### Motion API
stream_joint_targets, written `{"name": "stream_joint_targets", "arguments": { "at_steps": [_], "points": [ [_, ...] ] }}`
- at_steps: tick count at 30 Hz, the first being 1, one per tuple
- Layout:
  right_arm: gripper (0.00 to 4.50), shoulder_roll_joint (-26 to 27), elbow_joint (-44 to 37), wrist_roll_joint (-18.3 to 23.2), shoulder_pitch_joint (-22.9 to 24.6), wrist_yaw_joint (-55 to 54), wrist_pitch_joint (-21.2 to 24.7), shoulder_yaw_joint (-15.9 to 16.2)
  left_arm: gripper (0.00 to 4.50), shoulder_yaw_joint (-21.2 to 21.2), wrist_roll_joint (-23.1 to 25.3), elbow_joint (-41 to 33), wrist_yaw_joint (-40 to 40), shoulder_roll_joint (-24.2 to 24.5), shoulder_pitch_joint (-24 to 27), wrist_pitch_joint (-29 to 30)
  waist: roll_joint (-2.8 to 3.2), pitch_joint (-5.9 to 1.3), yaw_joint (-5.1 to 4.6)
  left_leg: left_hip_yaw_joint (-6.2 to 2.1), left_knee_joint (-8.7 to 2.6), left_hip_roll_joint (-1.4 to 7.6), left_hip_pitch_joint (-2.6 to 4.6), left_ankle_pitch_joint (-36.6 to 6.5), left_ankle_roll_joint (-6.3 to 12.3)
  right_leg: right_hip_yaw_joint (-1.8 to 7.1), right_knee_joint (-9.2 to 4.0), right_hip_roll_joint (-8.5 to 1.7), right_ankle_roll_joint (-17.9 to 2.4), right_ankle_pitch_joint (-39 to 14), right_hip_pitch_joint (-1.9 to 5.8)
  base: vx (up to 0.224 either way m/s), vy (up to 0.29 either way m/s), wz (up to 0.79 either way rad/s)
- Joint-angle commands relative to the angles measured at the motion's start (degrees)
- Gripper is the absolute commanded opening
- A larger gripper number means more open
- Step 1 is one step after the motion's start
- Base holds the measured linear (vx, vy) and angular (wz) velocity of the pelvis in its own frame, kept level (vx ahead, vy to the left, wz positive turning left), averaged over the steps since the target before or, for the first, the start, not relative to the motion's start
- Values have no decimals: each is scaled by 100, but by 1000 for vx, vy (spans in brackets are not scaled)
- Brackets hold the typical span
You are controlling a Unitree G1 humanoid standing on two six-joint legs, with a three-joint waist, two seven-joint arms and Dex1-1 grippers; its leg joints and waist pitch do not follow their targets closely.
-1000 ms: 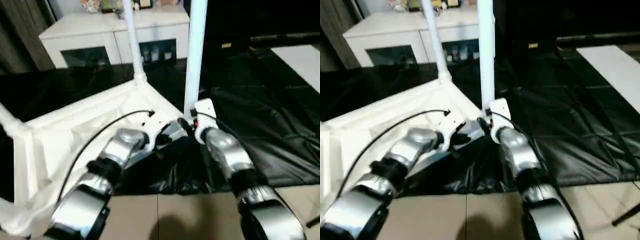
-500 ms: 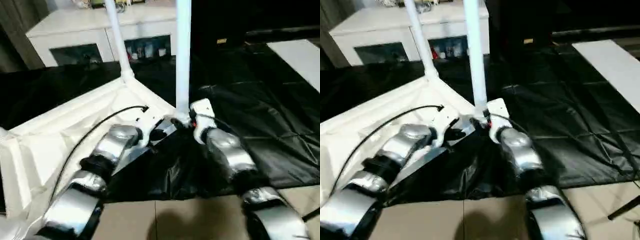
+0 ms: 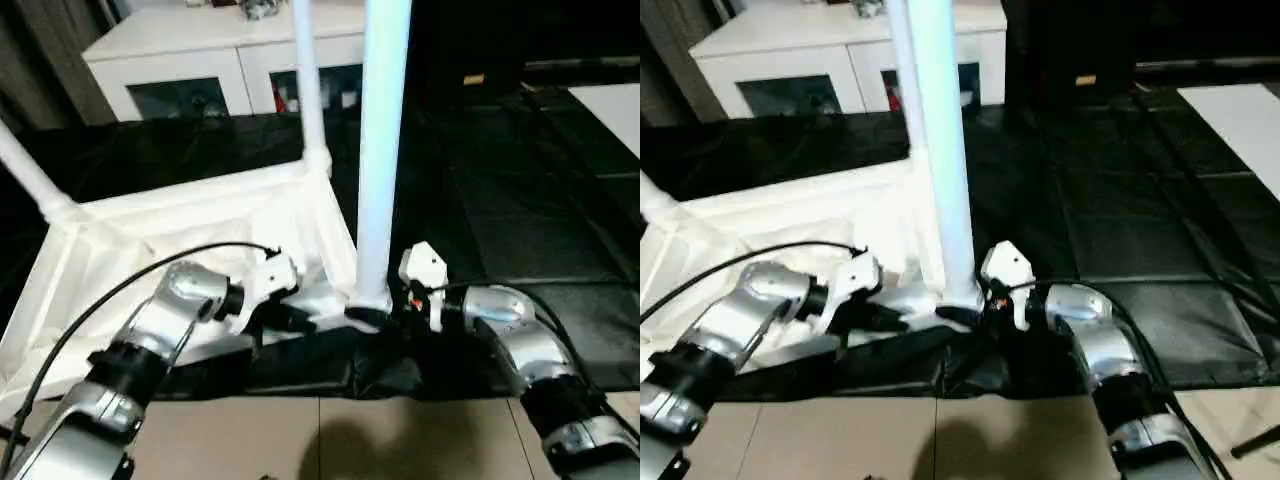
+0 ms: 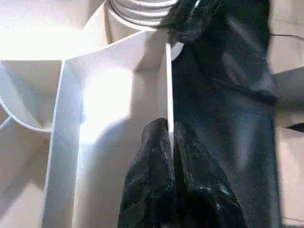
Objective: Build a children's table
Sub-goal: Rotate leg to tighten
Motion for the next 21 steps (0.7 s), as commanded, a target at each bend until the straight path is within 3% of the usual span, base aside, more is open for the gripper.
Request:
{"name": "stream_joint_targets", "arguments": {
  "at_steps": [1, 7, 15, 19, 21],
  "points": [
    [386, -216, -180, 41, 14, 209, 29, -8, 0, -222, -71, -193, -587, 139, 81, 41, -97, -379, -13, -57, -426, 225, 114, -688, 745, 253, -315, -305, -1548, -110, 302, 0, 0, 0],
    [345, -236, -113, 95, -35, 412, 77, -20, 0, -225, -37, -263, -611, 176, 88, 64, -105, -393, 12, -68, -389, 207, 68, -393, 857, 243, -295, -315, -1500, -27, 318, 0, 0, 0],
    [276, -168, -104, 141, -67, 426, 149, -51, 0, -266, -61, -315, -574, 179, 108, 117, -103, -405, 12, -75, -380, 207, 74, -341, 854, 238, -288, -307, -1487, -57, 316, 0, 0, 0],
    [272, 39, 243, -199, -197, -441, 224, -130, 0, -223, 42, -165, -206, 60, 91, 93, -101, -399, -10, -79, -382, 199, 66, -337, 833, 232, -295, -308, -1469, -117, 319, 0, 0, 0],
    [272, 267, 622, -536, -346, -1471, 453, -165, 0, -62, 237, 287, 639, -254, -71, 93, -89, -367, -48, -75, -404, 188, 75, -436, 714, 235, -325, -294, -1452, -310, 292, 0, 0, 0]
  ]
}}
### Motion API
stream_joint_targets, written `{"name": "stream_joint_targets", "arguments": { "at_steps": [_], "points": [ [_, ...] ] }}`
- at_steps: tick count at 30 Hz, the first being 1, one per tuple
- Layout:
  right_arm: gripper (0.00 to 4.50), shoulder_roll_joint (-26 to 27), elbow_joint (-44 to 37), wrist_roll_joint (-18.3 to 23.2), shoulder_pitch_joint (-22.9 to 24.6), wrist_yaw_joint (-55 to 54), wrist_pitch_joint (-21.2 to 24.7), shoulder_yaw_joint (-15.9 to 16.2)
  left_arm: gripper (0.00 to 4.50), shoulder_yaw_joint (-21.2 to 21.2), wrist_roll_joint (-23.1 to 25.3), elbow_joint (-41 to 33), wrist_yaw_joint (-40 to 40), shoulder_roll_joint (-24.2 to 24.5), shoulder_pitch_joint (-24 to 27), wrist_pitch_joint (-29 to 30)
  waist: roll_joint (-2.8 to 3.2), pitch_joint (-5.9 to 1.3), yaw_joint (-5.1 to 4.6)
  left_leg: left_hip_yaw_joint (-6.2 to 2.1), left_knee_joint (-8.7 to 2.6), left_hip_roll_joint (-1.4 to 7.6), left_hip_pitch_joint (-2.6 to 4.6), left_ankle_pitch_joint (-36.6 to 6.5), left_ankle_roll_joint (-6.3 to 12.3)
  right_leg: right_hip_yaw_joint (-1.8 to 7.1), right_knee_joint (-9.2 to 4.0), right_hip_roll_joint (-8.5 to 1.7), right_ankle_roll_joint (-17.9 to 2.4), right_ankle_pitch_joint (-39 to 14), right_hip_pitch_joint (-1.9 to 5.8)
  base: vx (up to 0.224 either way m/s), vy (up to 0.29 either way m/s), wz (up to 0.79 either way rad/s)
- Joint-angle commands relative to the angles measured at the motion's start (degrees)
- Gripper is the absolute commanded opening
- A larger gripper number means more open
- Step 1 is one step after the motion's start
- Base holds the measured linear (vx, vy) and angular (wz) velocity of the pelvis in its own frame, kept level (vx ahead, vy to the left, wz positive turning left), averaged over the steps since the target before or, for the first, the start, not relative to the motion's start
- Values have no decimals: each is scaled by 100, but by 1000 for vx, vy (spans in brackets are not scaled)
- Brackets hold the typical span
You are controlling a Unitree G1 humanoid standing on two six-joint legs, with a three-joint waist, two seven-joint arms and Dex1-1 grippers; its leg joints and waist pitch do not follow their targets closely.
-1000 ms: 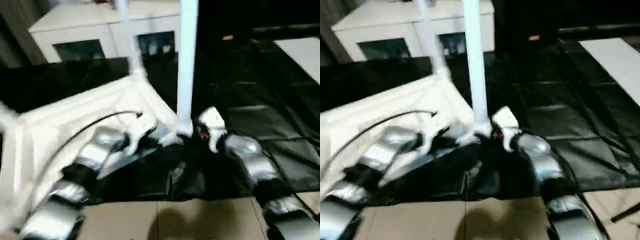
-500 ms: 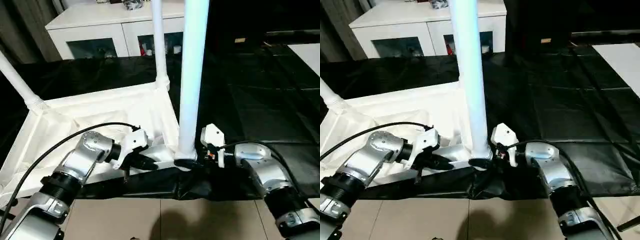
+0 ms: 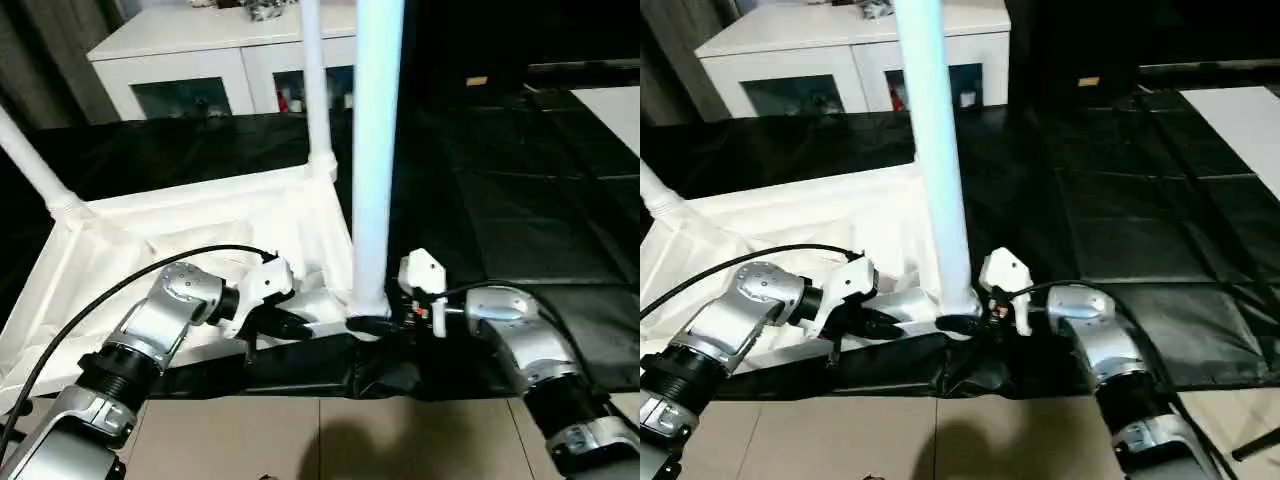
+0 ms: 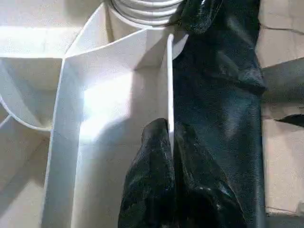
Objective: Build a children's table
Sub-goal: Rotate leg to tighten
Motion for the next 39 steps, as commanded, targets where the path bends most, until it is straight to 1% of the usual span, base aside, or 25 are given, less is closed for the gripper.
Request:
{"name": "stream_joint_targets", "arguments": {
  "at_steps": [1, 2, 4, 8, 10, 11, 12, 14, 15, 16, 18, 21, 22, 23, 25, 27, 28, 30, 31, 32, 33, 34, 36, 37, 39],
  "points": [
    [272, 329, 586, -377, -318, -1798, 580, -359, 0, 25, 159, 495, 856, -447, -195, 118, -96, -328, -64, -64, -450, 168, 75, -690, 518, 236, -400, -294, -1413, -661, 293, 0, 0, 0],
    [271, 457, 641, -366, -357, -2122, 713, -431, 0, 77, 175, 616, 1103, -577, -263, 182, -101, -335, -89, -79, -479, 164, 102, -917, 343, 239, -431, -309, -1339, -976, 315, 0, 0, 0],
    [270, 610, 724, -376, -419, -2563, 872, -516, 0, 149, 179, 767, 1409, -748, -354, 299, -100, -336, -120, -81, -483, 171, 91, -973, 286, 250, -442, -318, -1279, -1043, 325, 0, 0, 0],
    [270, 1022, 1063, -336, -637, -3741, 1225, -789, 0, 454, 100, 1245, 2346, -1273, -664, 665, -92, -352, -163, -66, -461, 139, 95, -864, 317, 248, -444, -308, -1323, -796, 315, 0, 0, 0],
    [270, 1151, 1223, -319, -729, -4086, 1275, -891, 0, 564, 111, 1438, 2623, -1430, -770, 709, -94, -359, -140, -71, -457, 142, 102, -855, 330, 247, -462, -323, -1315, -820, 319, 0, 0, 0],
    [270, 1233, 1333, -312, -792, -4334, 1303, -956, 0, 629, 111, 1566, 2806, -1530, -839, 717, -92, -357, -153, -71, -455, 128, 77, -771, 360, 242, -453, -311, -1315, -739, 327, 0, 0, 0],
    [270, 1533, 1700, -325, -1024, -4950, 1347, -1093, 0, 825, 117, 2072, 3370, -1846, -1080, 620, -69, -361, -151, -78, -453, 131, 78, -747, 357, 241, -449, -318, -1316, -717, 324, 0, 0, 0],
    [270, 1687, 1877, -424, -1137, -5036, 1283, -999, 0, 836, 181, 2332, 3645, -1987, -1205, 532, -76, -354, -141, -70, -467, 136, 140, -915, 312, 235, -493, -308, -1335, -790, 288, 0, 0, 0],
    [270, 1703, 1895, -440, -1148, -5025, 1271, -978, 0, 835, 189, 2359, 3669, -2001, -1217, 521, -76, -354, -141, -70, -467, 136, 140, -915, 312, 235, -493, -308, -1335, -790, 288, 0, 0, 0],
    [270, 1793, 1940, -487, -1195, -4835, 1137, -870, 0, 780, 252, 2478, 3739, -2033, -1277, 437, -78, -345, -134, -77, -484, 137, 112, -1035, 349, 229, -493, -324, -1314, -841, 325, 0, 0, 0],
    [326, 1828, 1881, -451, -1206, -4740, 1023, -881, 0, 772, 268, 2505, 3738, -2021, -1293, 398, -79, -339, -143, -92, -507, 153, 93, -1056, 393, 222, -493, -332, -1271, -836, 349, 0, 0, 0],
    [342, 1773, 1758, -372, -1221, -4606, 845, -934, 0, 746, 318, 2496, 3588, -1935, -1282, 290, -78, -345, -143, -89, -502, 152, 97, -1077, 434, 227, -492, -341, -1269, -817, 349, 0, 0, 0],
    [342, 1770, 1766, -374, -1227, -4601, 830, -939, 0, 749, 320, 2507, 3581, -1933, -1286, 280, -90, -335, -172, -106, -519, 150, 50, -1107, 451, 214, -486, -345, -1241, -874, 381, 0, 0, 0],
    [353, 1716, 1762, -402, -1244, -4558, 732, -949, 0, 733, 339, 2514, 3477, -1894, -1280, 211, -83, -334, -177, -113, -521, 151, 44, -1096, 450, 208, -488, -350, -1223, -908, 388, 0, 0, 0],
    [377, 1607, 1717, -433, -1247, -4446, 615, -956, 0, 673, 361, 2489, 3275, -1816, -1251, 113, -95, -345, -189, -103, -507, 149, 68, -1071, 464, 218, -505, -354, -1236, -936, 365, 0, 0, 0],
    [377, 1332, 1434, -311, -1123, -3735, 605, -914, 0, 502, 384, 2237, 2759, -1610, -1101, -19, -92, -361, -189, -106, -483, 152, 42, -883, 586, 209, -471, -358, -1315, -638, 398, 0, 0, 0],
    [377, 1116, 1196, -287, -998, -3216, 557, -781, 0, 421, 374, 2036, 2462, -1474, -994, 3, -59, -366, -195, -112, -471, 159, 17, -755, 675, 206, -438, -359, -1345, -425, 407, 0, 0, 0],
    [377, 999, 1065, -278, -927, -2921, 512, -702, 0, 395, 355, 1937, 2326, -1405, -942, 60, -81, -395, -195, -111, -430, 167, 12, -541, 819, 199, -385, -350, -1438, 41, 413, 0, 0, 0],
    [377, 684, 711, -293, -715, -2180, 350, -445, 0, 311, 304, 1677, 1933, -1223, -809, 84, -41, -402, -181, -104, -407, 162, 34, -438, 910, 194, -367, -345, -1503, 232, 397, 0, 0, 0],
    [377, 517, 525, -316, -599, -1804, 251, -295, 0, 257, 280, 1539, 1706, -1125, -737, 47, -60, -423, -174, -112, -377, 163, 5, -252, 1023, 188, -323, -339, -1532, 531, 421, 0, 0, 0],
    [377, 365, 348, -309, -489, -1493, 219, -191, 0, 175, 278, 1400, 1447, -1005, -659, -99, -46, -432, -155, -110, -366, 167, 14, -189, 1086, 182, -315, -337, -1547, 657, 409, 0, 0, 0],
    [377, 184, 167, -306, -378, -1185, 177, -91, 0, 62, 265, 1199, 1082, -837, -546, -300, -76, -432, -140, -117, -351, 172, 1, -111, 1197, 183, -303, -332, -1546, 778, 414, 0, 0, 0],
    [377, 110, 103, -306, -339, -1065, 153, -56, 0, 19, 248, 1101, 911, -760, -491, -357, -62, -430, -130, -105, -347, 178, 2, -120, 1238, 184, -299, -334, -1554, 727, 392, 0, 0, 0],
    [377, -197, -175, -299, -186, -544, 68, 103, 0, -142, 78, 549, 138, -388, -234, -388, -50, -442, -84, -111, -365, 217, 36, -255, 1156, 193, -309, -351, -1577, 441, 375, 0, 0, 0],
    [377, -275, -268, -270, -144, -364, 71, 131, 0, -182, 32, 381, -53, -275, -166, -356, -48, -395, -76, -93, -403, 230, 35, -450, 1074, 198, -318, -319, -1579, 162, 339, 0, 0, 0]
  ]
}}
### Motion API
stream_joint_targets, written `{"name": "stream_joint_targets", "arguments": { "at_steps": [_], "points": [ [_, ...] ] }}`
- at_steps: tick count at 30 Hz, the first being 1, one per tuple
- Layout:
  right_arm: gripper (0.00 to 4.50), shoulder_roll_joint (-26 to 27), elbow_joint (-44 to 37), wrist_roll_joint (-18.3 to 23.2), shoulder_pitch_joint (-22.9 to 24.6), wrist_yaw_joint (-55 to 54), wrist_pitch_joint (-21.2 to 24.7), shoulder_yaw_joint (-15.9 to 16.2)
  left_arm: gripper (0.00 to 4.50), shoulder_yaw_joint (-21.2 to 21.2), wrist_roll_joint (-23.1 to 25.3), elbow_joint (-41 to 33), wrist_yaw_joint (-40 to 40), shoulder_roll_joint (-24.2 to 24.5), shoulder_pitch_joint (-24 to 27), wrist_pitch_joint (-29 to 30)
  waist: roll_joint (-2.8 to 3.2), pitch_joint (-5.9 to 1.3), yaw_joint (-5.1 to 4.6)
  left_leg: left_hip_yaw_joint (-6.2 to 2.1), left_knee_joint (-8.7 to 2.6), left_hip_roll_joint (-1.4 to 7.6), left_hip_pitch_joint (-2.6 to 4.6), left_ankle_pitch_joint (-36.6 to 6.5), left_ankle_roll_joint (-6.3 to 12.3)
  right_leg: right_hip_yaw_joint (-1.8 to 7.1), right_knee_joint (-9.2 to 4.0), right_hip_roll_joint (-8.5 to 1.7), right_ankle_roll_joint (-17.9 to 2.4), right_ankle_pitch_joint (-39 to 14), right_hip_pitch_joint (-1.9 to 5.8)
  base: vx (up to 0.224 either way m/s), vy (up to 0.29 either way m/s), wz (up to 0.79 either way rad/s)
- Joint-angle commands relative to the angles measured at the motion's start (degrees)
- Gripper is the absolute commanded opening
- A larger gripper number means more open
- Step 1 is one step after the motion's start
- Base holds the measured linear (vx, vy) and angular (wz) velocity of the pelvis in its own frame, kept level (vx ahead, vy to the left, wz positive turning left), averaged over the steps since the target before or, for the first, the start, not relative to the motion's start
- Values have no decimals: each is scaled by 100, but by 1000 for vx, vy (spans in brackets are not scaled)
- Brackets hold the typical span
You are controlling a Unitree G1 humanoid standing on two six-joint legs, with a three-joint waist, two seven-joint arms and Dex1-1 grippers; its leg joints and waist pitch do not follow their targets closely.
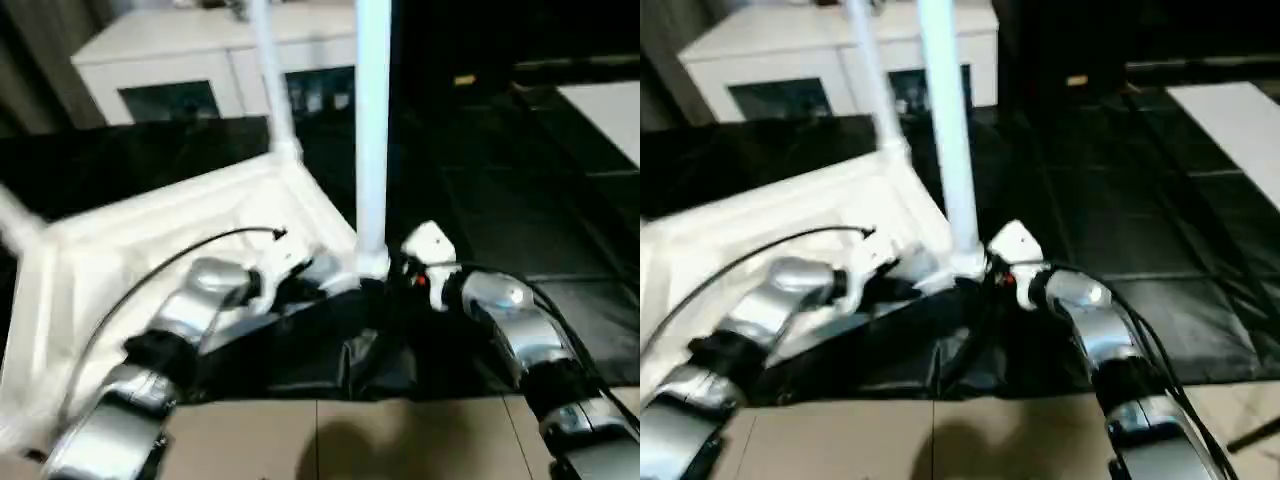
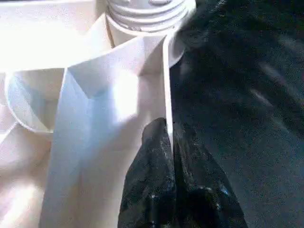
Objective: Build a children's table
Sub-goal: Rotate leg to tighten
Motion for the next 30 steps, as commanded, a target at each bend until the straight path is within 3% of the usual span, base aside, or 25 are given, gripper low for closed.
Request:
{"name": "stream_joint_targets", "arguments": {
  "at_steps": [1, 3, 4, 9, 21, 30],
  "points": [
    [377, -63, -254, 82, -15, 287, -57, 73, 0, -305, -16, -299, -572, 109, 108, 21, -66, -383, 27, -71, -391, 246, 104, -616, 977, 228, -305, -319, -1604, 2, 299, 0, 0, 0],
    [377, -130, -419, 254, 18, 594, 80, 43, 0, -318, -81, -545, -782, 258, 208, 79, -70, -360, 32, -60, -420, 252, 111, -782, 874, 238, -323, -305, -1588, -184, 290, 0, 0, 0],
    [377, -196, -523, 348, 24, 813, 137, 51, 0, -312, -155, -755, -936, 356, 297, 149, -79, -366, 49, -67, -437, 251, 113, -839, 723, 256, -309, -315, -1558, -191, 305, 0, 0, 0],
    [377, -292, -641, 499, 39, 1250, 328, 102, 0, -318, -213, -978, -1069, 446, 390, 229, -104, -375, 70, -54, -408, 224, 92, -618, 771, 263, -292, -316, -1543, -1, 310, 0, 0, 0],
    [279, -203, -605, 757, 77, 1548, 573, -22, 0, -329, -234, -1099, -1118, 448, 443, 371, -94, -395, 115, -56, -372, 208, 86, -397, 813, 252, -282, -310, -1510, 20, 305, 0, 0, 0],
    [274, -88, -495, 695, 144, 1359, 557, -50, 0, -349, -142, -1000, -1029, 434, 438, 376, -79, -398, 109, -56, -367, 199, 88, -434, 773, 245, -289, -305, -1508, 28, 307, 0, 0, 0]
  ]
}}
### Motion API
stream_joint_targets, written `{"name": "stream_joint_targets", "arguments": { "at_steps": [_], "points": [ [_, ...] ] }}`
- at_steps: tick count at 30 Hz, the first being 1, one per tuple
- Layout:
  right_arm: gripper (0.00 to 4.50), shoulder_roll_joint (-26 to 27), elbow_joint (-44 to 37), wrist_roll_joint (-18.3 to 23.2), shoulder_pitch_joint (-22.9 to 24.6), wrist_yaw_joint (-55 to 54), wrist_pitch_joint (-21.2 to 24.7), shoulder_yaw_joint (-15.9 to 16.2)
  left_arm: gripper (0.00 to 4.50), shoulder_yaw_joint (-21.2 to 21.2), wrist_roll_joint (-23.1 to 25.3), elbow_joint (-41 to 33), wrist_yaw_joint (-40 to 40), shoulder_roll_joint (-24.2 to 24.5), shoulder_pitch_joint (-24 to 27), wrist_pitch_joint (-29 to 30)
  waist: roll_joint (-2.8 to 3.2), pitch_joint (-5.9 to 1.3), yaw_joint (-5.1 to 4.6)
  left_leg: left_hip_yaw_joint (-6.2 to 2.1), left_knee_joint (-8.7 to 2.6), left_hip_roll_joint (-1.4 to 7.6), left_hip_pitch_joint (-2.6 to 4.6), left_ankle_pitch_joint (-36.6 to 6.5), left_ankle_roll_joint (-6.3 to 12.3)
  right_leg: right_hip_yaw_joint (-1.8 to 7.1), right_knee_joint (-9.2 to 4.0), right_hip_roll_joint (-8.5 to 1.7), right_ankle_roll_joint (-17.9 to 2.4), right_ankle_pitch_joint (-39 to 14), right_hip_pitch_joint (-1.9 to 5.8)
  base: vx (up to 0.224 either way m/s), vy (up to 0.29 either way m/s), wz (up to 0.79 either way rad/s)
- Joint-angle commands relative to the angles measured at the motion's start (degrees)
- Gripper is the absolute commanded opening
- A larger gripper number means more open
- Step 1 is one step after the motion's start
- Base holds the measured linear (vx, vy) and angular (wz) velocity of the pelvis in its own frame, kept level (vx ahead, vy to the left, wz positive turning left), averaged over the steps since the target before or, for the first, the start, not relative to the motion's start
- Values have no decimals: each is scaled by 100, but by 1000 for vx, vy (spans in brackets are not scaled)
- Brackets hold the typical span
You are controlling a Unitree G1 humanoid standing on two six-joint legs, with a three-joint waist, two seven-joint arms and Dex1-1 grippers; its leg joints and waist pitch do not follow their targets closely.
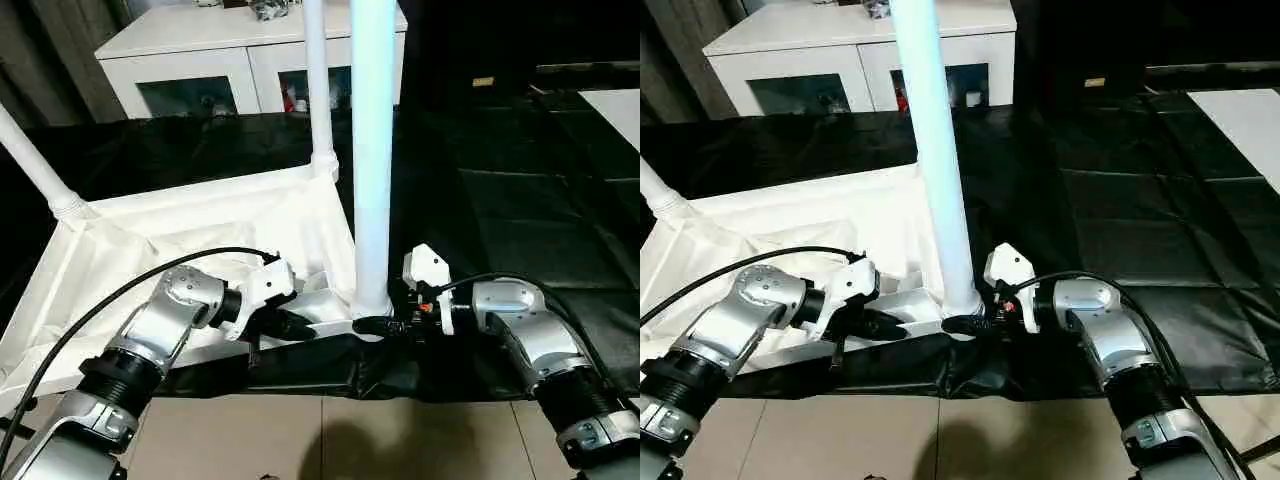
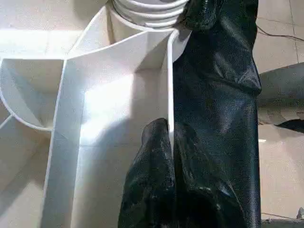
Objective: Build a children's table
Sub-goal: Rotate leg to tighten
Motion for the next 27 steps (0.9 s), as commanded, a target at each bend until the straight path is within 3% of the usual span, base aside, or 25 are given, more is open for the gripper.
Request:
{"name": "stream_joint_targets", "arguments": {
  "at_steps": [1, 2, 3, 5, 7, 11, 12, 14, 17, 20, 21, 23, 24, 25, 27],
  "points": [
    [274, 196, 123, -55, -50, -435, -54, -141, 0, -204, 98, 39, -71, -76, -8, 37, -69, -404, -12, -75, -381, 201, 87, -436, 775, 228, -302, -298, -1500, 23, 310, 0, 0, 0],
    [274, 499, 530, -402, -198, -1541, -78, -223, 0, -73, 262, 456, 645, -362, -161, 124, -62, -380, -51, -73, -394, 198, 79, -475, 703, 234, -311, -297, -1496, -65, 294, 0, 0, 0],
    [273, 631, 696, -535, -261, -2021, -50, -261, 0, -2, 310, 637, 962, -499, -232, 166, -71, -347, -80, -79, -438, 177, 90, -710, 506, 232, -369, -304, -1435, -423, 308, 0, 0, 0],
    [273, 877, 856, -543, -326, -2604, 117, -392, 0, 77, 344, 875, 1321, -693, -337, 230, -88, -332, -131, -79, -471, 156, 129, -1098, 264, 232, -416, -304, -1347, -986, 309, 0, 0, 0],
    [273, 1156, 983, -506, -389, -3179, 303, -540, 0, 159, 377, 1153, 1727, -906, -474, 297, -67, -306, -164, -85, -497, 167, 132, -1241, 186, 244, -443, -311, -1289, -1214, 304, 0, 0, 0],
    [272, 1899, 1663, -674, -733, -5116, 705, -796, 0, 586, 353, 2195, 3320, -1670, -1075, 558, -55, -290, -238, -90, -521, 138, 173, -1530, 47, 248, -504, -306, -1213, -1407, 282, 0, 0, 0],
    [272, 1915, 1685, -668, -744, -5160, 711, -808, 0, 596, 353, 2217, 3357, -1684, -1089, 560, -61, -280, -251, -93, -534, 130, 176, -1615, 26, 248, -517, -306, -1201, -1524, 283, 0, 0, 0],
    [272, 2122, 2067, -700, -944, -5699, 679, -924, 0, 752, 363, 2546, 3819, -1896, -1276, 506, -73, -270, -251, -103, -545, 123, 204, -1855, 25, 245, -575, -333, -1071, -1915, 280, 0, 0, 0],
    [272, 2331, 2503, -795, -1202, -6082, 486, -990, 0, 879, 427, 2915, 4251, -2100, -1478, 339, -76, -283, -257, -113, -552, 122, 175, -1741, 68, 246, -573, -324, -1058, -1754, 292, 0, 0, 0],
    [272, 2468, 2575, -629, -1297, -5476, 275, -1002, 0, 896, 452, 3082, 4342, -2186, -1568, 180, -92, -300, -226, -111, -545, 129, 149, -1553, 213, 262, -549, -336, -1122, -1414, 315, 0, 0, 0],
    [328, 2456, 2479, -740, -1277, -5261, 187, -868, 0, 830, 468, 3128, 4178, -2183, -1577, 98, -90, -313, -209, -114, -537, 133, 130, -1410, 303, 259, -521, -341, -1168, -1237, 338, 0, 0, 0],
    [342, 2441, 2450, -807, -1269, -5288, 139, -819, 0, 797, 477, 3133, 4090, -2173, -1571, 66, -90, -315, -209, -105, -533, 134, 129, -1382, 369, 255, -515, -336, -1200, -1155, 334, 0, 0, 0],
    [363, 2389, 2367, -781, -1234, -5217, 71, -822, 0, 671, 555, 3057, 3892, -2093, -1511, 11, -129, -315, -213, -122, -537, 130, 78, -1301, 411, 252, -496, -356, -1198, -1100, 381, 0, 0, 0],
    [363, 2370, 2358, -760, -1231, -5185, 48, -833, 0, 634, 584, 3040, 3839, -2067, -1495, -13, -108, -308, -252, -142, -558, 135, 29, -1241, 428, 227, -478, -350, -1161, -1140, 405, 0, 0, 0],
    [391, 2231, 2269, -804, -1190, -5006, -128, -774, 0, 561, 589, 2930, 3546, -1981, -1414, -79, -95, -315, -269, -135, -540, 136, 65, -1267, 436, 228, -503, -360, -1173, -1185, 376, 0, 0, 0]
  ]
}}
